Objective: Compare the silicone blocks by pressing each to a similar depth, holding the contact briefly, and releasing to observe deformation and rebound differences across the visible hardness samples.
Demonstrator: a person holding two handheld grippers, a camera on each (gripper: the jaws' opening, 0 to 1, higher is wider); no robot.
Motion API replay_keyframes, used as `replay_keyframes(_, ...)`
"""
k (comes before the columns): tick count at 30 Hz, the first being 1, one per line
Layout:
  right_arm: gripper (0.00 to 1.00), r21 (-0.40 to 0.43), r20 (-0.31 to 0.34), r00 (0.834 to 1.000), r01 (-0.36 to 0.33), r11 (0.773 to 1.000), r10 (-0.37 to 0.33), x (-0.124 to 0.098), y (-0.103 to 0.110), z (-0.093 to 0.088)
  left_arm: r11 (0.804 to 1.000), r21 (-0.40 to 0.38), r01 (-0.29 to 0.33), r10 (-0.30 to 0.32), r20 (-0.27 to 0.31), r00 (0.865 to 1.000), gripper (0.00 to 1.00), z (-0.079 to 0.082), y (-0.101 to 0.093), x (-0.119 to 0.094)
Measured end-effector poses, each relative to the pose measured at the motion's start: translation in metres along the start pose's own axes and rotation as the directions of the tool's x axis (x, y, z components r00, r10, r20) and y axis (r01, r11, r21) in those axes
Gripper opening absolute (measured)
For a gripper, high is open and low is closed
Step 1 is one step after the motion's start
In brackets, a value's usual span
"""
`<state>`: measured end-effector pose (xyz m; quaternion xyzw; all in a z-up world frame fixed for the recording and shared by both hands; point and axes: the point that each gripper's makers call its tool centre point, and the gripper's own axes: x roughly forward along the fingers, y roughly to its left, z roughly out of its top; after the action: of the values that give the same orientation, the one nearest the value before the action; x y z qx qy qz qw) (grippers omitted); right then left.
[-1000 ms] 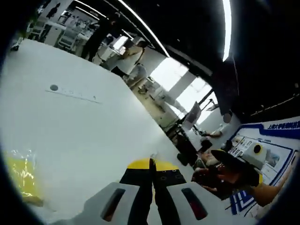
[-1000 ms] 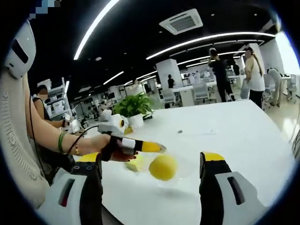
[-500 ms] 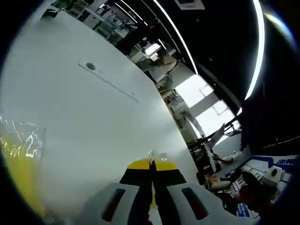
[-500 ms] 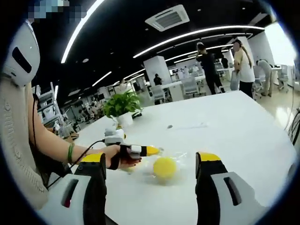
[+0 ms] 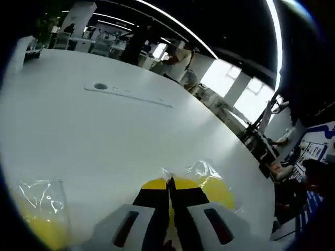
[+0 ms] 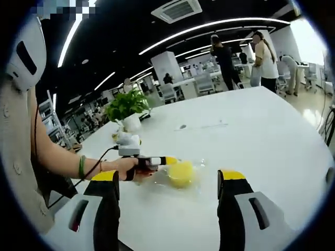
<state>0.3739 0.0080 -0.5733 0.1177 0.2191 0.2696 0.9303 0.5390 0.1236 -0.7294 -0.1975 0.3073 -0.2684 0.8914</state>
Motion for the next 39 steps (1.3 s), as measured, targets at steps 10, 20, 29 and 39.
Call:
replay_keyframes(10,0.71,-0.017,0.013,1.0,0.002,1.0,-0.002,-0.007,0.007,0.009,0.995,0.091,-0.028,0.029,-0.01,1.0,0.03,0.004,0.002,-0.009)
replay_keyframes(20,0.7,-0.048,0.073,0.997,-0.015,0.999,0.019,-0.023,0.028,0.031,0.826,0.556,-0.097,0.113,0.005,0.994,0.31,0.038,-0.012,-0.05)
replay_keyframes(29,0.69,-0.146,0.107,0.989,-0.086,0.985,0.102,-0.033,0.068,0.045,0.547,0.834,-0.074,0.043,0.061,0.997,0.33,0.059,-0.075,-0.112)
replay_keyframes(39,0.71,-0.204,0.14,0.973,-0.152,0.967,0.182,-0.053,0.109,0.043,0.564,0.82,-0.1,-0.007,0.125,0.992,0.36,0.055,-0.119,-0.225)
